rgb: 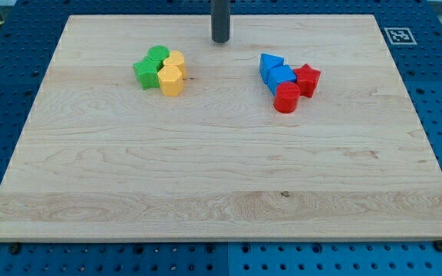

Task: Push the red star below the red circle

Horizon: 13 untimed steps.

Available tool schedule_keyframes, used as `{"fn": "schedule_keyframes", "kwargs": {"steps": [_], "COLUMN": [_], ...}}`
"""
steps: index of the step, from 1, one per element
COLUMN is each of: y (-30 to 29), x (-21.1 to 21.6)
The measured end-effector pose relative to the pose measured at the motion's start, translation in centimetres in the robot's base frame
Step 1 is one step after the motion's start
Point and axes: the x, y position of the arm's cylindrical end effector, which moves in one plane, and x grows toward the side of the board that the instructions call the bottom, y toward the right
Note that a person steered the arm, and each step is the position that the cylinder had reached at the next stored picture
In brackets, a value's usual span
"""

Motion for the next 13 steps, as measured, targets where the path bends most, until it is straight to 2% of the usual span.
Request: {"fn": "schedule_keyframes", "kwargs": {"steps": [2, 4, 5, 6, 7, 8, 10, 13], "y": [0.9, 9.4, 13.0, 13.0, 13.0, 13.3, 17.7, 23.2], "x": [0.9, 5.5, 5.9, 6.2, 8.4, 11.2, 17.1, 19.6]}}
